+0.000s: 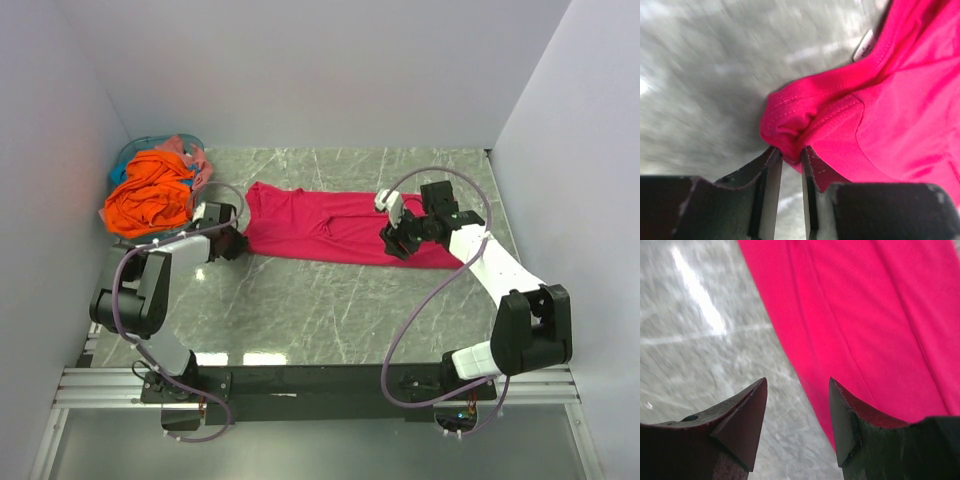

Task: Fold and stack the t-shirts
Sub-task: Fold the tshirt

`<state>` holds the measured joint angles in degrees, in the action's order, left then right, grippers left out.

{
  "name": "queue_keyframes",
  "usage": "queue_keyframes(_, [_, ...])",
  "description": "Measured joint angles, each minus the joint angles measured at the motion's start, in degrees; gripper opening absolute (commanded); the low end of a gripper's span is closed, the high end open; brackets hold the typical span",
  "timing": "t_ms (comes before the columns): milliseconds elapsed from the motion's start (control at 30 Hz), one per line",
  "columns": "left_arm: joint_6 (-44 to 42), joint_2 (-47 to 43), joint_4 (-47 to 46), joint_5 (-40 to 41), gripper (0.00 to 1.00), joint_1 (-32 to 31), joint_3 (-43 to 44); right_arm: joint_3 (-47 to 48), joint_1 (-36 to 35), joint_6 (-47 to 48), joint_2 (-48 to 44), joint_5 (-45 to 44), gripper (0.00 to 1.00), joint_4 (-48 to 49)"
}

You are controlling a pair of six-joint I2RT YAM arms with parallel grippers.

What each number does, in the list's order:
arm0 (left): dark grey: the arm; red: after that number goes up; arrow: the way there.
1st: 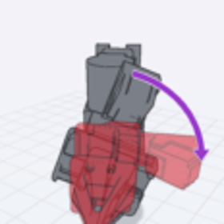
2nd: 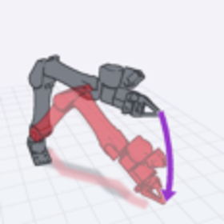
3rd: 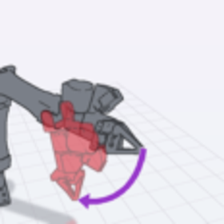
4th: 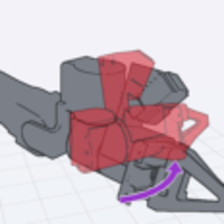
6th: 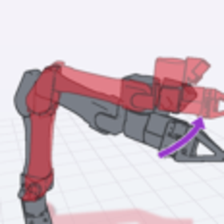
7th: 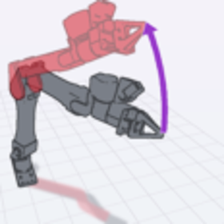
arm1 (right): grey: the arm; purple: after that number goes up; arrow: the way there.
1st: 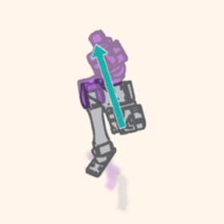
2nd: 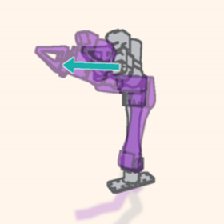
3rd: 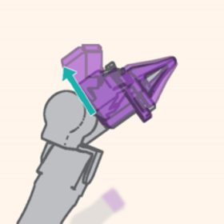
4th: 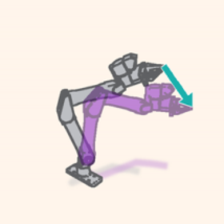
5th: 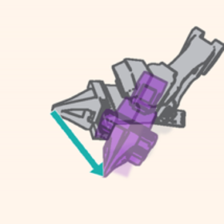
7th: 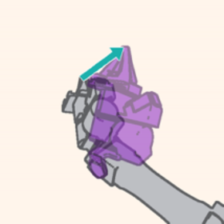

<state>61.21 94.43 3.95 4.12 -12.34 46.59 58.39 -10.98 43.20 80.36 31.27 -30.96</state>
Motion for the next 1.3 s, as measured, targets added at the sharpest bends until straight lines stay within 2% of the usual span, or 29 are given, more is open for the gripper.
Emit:
queue_keyframes(133, [-3.96,2.36,2.91,0.11,0.23,3.06,3.76,-3.23,0.00,5.11,-0.15,-1.57,0.59,-0.79])
queue_keyframes(367, [-9.38,9.07,4.81,-2.71,0.24,6.12,12.68,-7.65,-1.51,13.46,-1.95,-3.23,0.59,-1.22])
queue_keyframes(433, [-10.38,10.12,5.68,-3.02,0.28,6.10,14.86,-9.84,-3.06,15.23,-2.36,-4.42,0.59,-0.15])
queue_keyframes(500, [-11.43,10.40,6.78,-3.37,0.38,6.10,16.94,-12.35,-4.96,16.81,-2.32,-6.54,0.59,1.38])
queue_keyframes(533, [-12.13,10.40,7.15,-3.48,0.47,6.10,17.90,-13.44,-5.79,17.27,-2.14,-7.56,0.59,2.01])
queue_keyframes(633, [-13.25,9.62,7.13,-4.33,0.56,6.10,19.10,-14.21,-7.56,17.79,-0.11,-11.02,0.59,3.76])
queue_keyframes(900, [-15.39,-2.67,8.09,-7.89,0.63,6.10,18.25,-15.47,-7.74,17.81,2.25,-20.04,0.58,11.41])
queue_keyframes(1133, [-18.27,-15.13,10.08,-7.93,0.74,6.49,17.40,-18.38,-6.97,19.45,1.53,-23.04,0.58,12.41])
queue_keyframes(1300, [-22.01,-21.73,14.05,-7.26,0.77,8.07,17.14,-18.73,-5.25,20.52,2.29,-25.09,0.55,13.35])
